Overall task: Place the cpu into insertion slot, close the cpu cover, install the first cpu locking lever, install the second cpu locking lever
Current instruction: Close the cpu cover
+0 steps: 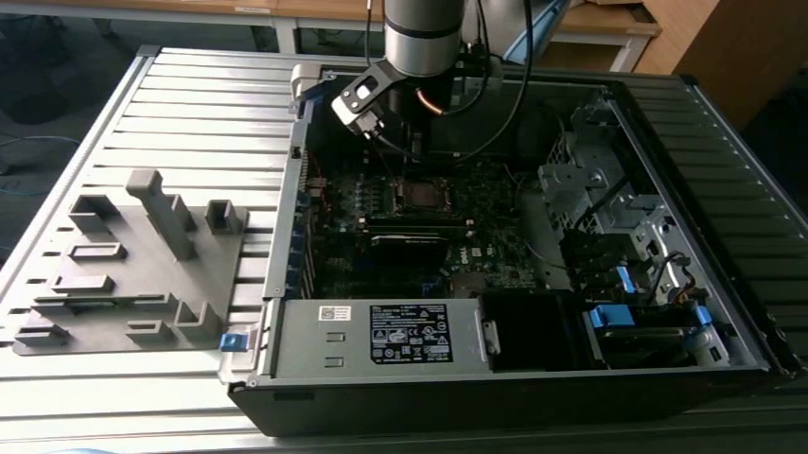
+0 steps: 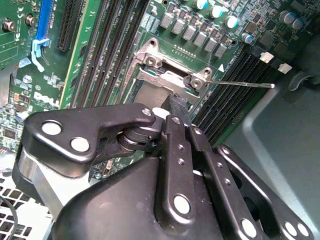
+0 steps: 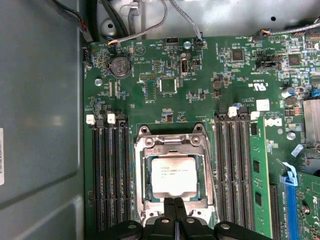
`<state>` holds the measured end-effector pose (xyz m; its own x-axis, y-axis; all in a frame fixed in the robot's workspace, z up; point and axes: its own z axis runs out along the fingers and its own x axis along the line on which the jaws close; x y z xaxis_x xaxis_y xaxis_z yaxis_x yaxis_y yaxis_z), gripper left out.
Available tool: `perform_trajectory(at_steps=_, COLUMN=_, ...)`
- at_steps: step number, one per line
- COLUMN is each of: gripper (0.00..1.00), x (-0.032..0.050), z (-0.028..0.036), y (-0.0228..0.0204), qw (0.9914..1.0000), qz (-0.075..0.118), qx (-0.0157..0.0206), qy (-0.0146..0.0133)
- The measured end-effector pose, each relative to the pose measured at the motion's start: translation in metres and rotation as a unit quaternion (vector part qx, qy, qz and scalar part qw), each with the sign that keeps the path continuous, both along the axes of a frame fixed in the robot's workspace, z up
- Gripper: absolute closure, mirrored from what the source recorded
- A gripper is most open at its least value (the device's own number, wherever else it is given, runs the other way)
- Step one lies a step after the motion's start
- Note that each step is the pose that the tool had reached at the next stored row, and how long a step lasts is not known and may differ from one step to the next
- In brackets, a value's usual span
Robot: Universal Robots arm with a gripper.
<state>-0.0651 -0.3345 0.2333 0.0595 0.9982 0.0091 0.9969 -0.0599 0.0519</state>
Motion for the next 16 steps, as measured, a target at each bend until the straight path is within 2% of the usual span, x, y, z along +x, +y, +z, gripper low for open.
perform_trajectory(at_steps=4, gripper=0.89, x=0.0000, z=-0.0002, y=0.0000, qw=0.99971, qz=0.024, qx=0.0000, qy=0.0000)
perform_trajectory(at_steps=6, gripper=0.89, x=0.0000, z=-0.0002, y=0.0000, qw=0.99912, qz=0.042, qx=0.0000, qy=0.0000)
perform_trajectory(at_steps=8, gripper=0.89, x=0.0000, z=-0.0004, y=0.0000, qw=0.99816, qz=0.061, qx=0.0000, qy=0.0000)
perform_trajectory(at_steps=12, gripper=0.89, x=0.0000, z=-0.0008, y=0.0000, qw=0.99534, qz=0.096, qx=0.0000, qy=0.0000)
perform_trajectory(at_steps=16, gripper=0.89, x=0.0000, z=-0.0012, y=0.0000, qw=0.99116, qz=0.133, qx=0.0000, qy=0.0000)
